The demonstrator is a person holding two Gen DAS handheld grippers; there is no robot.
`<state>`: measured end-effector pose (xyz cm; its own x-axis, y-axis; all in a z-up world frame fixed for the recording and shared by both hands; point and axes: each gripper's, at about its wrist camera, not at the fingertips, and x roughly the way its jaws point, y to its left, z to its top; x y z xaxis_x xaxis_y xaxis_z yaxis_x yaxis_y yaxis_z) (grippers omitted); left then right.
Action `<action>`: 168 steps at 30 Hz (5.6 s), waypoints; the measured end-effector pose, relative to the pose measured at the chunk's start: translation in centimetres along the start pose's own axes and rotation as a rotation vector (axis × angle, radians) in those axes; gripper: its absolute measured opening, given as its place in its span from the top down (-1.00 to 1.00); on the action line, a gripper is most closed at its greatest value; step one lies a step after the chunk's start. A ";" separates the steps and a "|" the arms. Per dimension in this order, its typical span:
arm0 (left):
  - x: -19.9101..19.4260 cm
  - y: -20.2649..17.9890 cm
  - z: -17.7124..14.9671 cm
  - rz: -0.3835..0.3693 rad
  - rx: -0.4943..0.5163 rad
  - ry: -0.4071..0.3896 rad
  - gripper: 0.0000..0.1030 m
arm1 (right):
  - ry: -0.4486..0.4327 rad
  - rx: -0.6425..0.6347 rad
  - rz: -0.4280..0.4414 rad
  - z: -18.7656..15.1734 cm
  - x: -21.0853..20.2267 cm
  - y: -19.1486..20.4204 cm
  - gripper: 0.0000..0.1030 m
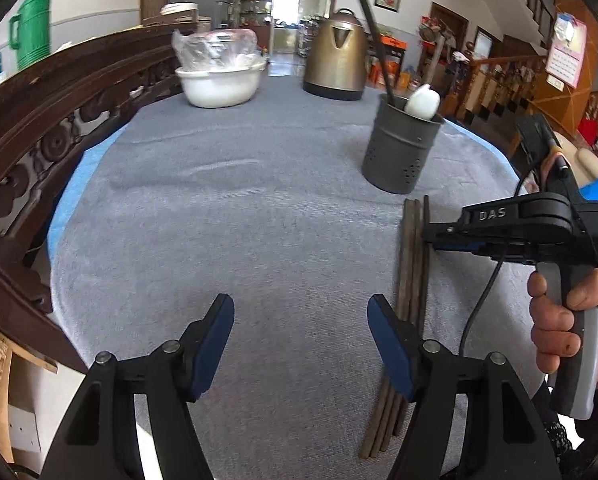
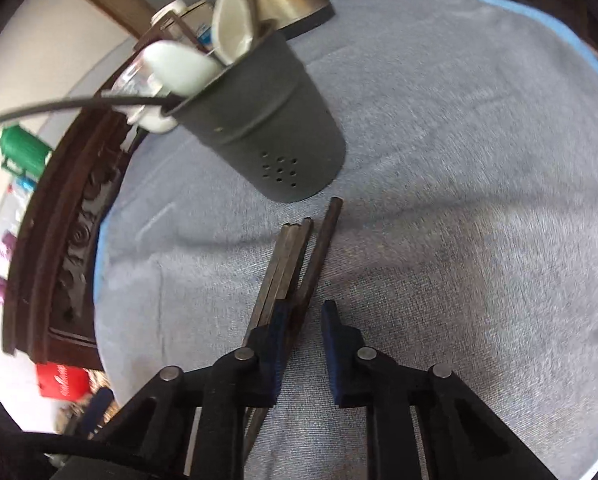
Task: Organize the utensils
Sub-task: 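Grasp one dark chopstick from the bundle with the right tool, then lift the chopstick off the cloth and raise it upright with the right tool, then lower the chopstick into the gray holder and open the right tool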
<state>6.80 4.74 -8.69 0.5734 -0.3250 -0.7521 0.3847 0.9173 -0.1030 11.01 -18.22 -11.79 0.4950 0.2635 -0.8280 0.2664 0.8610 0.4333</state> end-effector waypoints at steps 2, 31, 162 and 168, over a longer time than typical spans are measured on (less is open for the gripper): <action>0.4 -0.6 0.6 -0.032 0.030 0.015 -0.37 | -0.002 -0.032 -0.033 0.0 0.0 0.4 0.75; 10.0 -4.1 5.9 -0.121 0.049 0.237 0.16 | -0.055 -0.035 -0.070 0.8 -3.1 -5.5 0.75; -10.0 -5.1 17.7 0.048 0.091 -0.277 -0.50 | -0.731 -0.145 0.112 6.6 -19.9 1.2 0.40; -10.0 -5.8 13.5 0.164 0.141 -0.210 -0.58 | -0.735 -0.120 0.139 3.5 -22.0 -0.8 0.36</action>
<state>8.62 -0.44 8.18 0.7675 -0.2296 -0.5985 0.3633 0.9250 0.1111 2.78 -26.25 7.33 0.9526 0.0516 -0.3000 0.0901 0.8936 0.4398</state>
